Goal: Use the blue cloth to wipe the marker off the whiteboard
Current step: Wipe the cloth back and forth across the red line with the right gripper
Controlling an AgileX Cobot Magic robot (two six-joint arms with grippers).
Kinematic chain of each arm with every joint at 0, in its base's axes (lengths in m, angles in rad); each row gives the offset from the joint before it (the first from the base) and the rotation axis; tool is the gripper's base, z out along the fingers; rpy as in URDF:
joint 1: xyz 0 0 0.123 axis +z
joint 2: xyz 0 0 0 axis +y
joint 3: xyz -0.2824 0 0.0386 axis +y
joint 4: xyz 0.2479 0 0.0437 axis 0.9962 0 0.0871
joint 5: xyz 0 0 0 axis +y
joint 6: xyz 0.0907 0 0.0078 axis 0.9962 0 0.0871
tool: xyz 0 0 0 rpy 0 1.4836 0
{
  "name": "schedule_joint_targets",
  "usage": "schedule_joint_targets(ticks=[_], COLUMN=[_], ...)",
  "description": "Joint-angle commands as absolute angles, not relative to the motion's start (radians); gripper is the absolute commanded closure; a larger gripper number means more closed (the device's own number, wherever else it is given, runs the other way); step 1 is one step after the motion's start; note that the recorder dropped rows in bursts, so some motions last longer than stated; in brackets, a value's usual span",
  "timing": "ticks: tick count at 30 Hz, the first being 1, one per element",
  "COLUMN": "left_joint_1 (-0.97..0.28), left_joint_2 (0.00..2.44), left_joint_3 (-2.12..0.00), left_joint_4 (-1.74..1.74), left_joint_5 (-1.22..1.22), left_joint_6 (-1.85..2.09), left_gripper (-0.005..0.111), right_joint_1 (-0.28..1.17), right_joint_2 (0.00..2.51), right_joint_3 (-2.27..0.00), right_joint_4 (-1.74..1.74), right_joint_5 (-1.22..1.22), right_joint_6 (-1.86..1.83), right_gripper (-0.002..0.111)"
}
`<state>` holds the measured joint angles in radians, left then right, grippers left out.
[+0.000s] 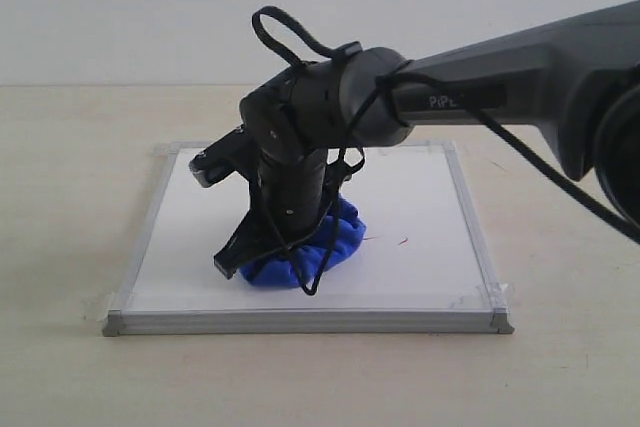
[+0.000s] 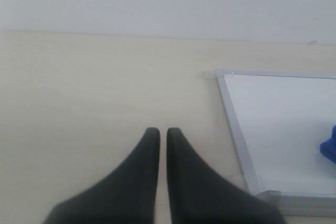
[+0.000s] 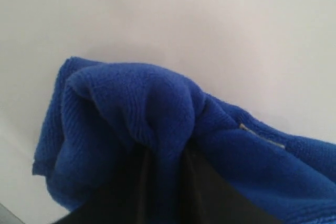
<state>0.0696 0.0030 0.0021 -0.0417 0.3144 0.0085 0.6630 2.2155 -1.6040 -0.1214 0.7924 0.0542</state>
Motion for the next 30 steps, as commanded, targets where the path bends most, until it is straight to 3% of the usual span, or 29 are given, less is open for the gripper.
schedule_joint_targets(ticks=[1,9,15,22,26,30], left_joint_1=[0.071,0.071,0.071,0.071,0.071,0.071], left_joint_2=[0.000,0.000,0.000,0.000,0.000,0.000], left_joint_3=[0.000,0.000,0.000,0.000,0.000,0.000], left_joint_4=[-0.041,-0.041,-0.041,-0.041,-0.041,-0.041], left_joint_5=[0.304,0.304,0.304,0.304,0.304,0.302], left_joint_6=[0.008,0.008,0.008,0.008,0.008,0.008], left_gripper=[0.102,0.102,0.102,0.102,0.102,0.102], right_joint_1=[0.527,0.288,0.407,0.539,0.459,0.327], right_joint_2=[2.257,2.257,2.257,2.257,2.253,2.216], right_joint_3=[-1.572,-1.572,-1.572,-1.556,-1.479,-1.331], right_joint_4=[-0.168,0.029,0.293,0.097,-0.122,-0.203], right_joint_5=[0.772,0.771,0.768,0.904,1.007,0.952], right_joint_6=[0.146,0.153,-0.153,-0.157,0.000,0.073], right_gripper=[0.108,0.108,0.108,0.108,0.108,0.108])
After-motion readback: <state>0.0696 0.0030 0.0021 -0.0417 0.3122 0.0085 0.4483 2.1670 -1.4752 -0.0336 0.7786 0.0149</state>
